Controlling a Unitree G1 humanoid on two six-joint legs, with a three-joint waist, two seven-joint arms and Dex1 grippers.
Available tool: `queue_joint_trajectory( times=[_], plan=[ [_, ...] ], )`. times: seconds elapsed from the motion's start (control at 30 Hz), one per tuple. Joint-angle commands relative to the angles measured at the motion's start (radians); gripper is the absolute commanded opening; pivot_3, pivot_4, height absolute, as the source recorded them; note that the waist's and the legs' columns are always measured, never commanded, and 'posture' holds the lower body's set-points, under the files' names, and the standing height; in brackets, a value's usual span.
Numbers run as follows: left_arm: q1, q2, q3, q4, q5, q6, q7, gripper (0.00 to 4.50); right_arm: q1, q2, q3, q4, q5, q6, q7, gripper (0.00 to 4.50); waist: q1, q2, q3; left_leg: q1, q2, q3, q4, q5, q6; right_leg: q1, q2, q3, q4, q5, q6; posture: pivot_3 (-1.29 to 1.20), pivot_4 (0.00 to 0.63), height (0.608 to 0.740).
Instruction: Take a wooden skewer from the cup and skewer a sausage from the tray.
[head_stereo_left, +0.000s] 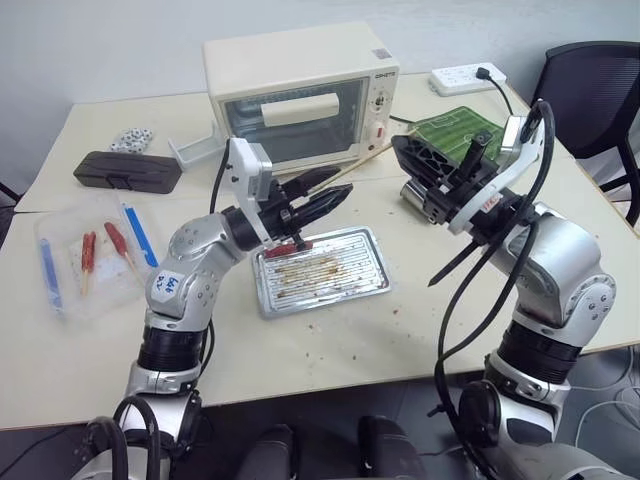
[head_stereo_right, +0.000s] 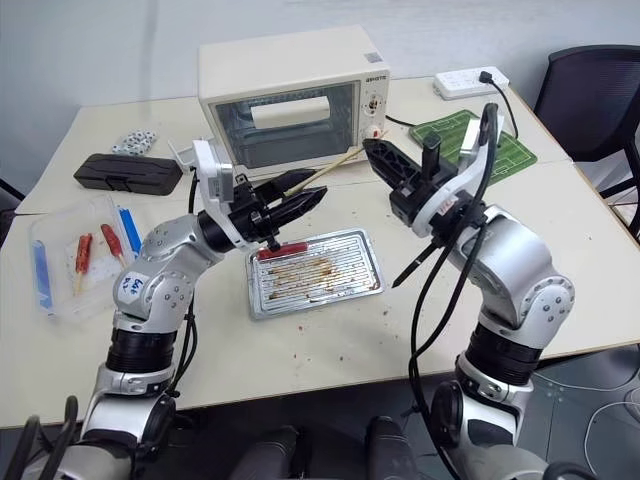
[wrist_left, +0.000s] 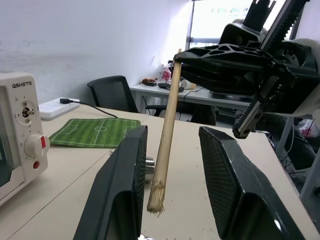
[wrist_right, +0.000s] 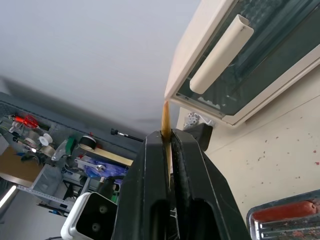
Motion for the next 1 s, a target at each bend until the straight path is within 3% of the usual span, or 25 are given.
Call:
queue_joint_trajectory(
  times=[0.03, 0.2, 0.3, 0.43, 0.8, 1.0],
  plan=[
    [-0.026, -0.006, 0.009, -0.021, -0.007, -0.017, -0.003, 1.7, 0.005, -0.012, -0.01, -0.044, 0.023, -0.012, 0.016, 0.19, 0.0, 0.0, 0.0, 0.0, 0.0, 0.0, 0.0, 0.0, 0.0, 0.0, 0.0, 0.0, 0.0, 0.0, 0.0, 0.0, 0.15, 0.74],
    [-0.029, -0.014, 0.012, -0.021, -0.008, -0.02, -0.003, 1.7, 0.003, -0.012, -0.013, -0.045, 0.023, -0.017, 0.017, 0.19, 0.0, 0.0, 0.0, 0.0, 0.0, 0.0, 0.0, 0.0, 0.0, 0.0, 0.0, 0.0, 0.0, 0.0, 0.0, 0.0, 0.15, 0.74],
    [-0.026, -0.02, 0.014, -0.02, -0.012, -0.02, -0.003, 1.13, 0.002, -0.011, -0.01, -0.047, 0.023, -0.02, 0.017, 0.19, 0.0, 0.0, 0.0, 0.0, 0.0, 0.0, 0.0, 0.0, 0.0, 0.0, 0.0, 0.0, 0.0, 0.0, 0.0, 0.0, 0.15, 0.74],
    [-0.019, -0.024, 0.009, -0.021, -0.008, -0.017, -0.003, 0.01, 0.001, -0.01, -0.008, -0.05, 0.023, -0.024, 0.016, 0.19, 0.0, 0.0, 0.0, 0.0, 0.0, 0.0, 0.0, 0.0, 0.0, 0.0, 0.0, 0.0, 0.0, 0.0, 0.0, 0.0, 0.15, 0.74],
    [-0.022, -0.022, -0.001, -0.014, 0.008, -0.012, 0.002, 0.01, 0.0, -0.027, 0.006, -0.064, 0.023, -0.02, 0.039, 0.19, 0.0, 0.0, 0.0, 0.0, 0.0, 0.0, 0.0, 0.0, 0.0, 0.0, 0.0, 0.001, 0.0, 0.0, 0.0, 0.0, 0.15, 0.74],
    [-0.031, -0.011, 0.011, 0.002, 0.018, -0.02, 0.002, 0.0, -0.005, -0.034, -0.004, -0.053, 0.023, -0.024, 0.043, 2.12, 0.0, 0.0, 0.0, 0.0, 0.0, 0.0, 0.0, 0.0, 0.0, 0.0, 0.0, 0.001, 0.0, 0.0, 0.0, 0.0, 0.15, 0.74]
  ],
)
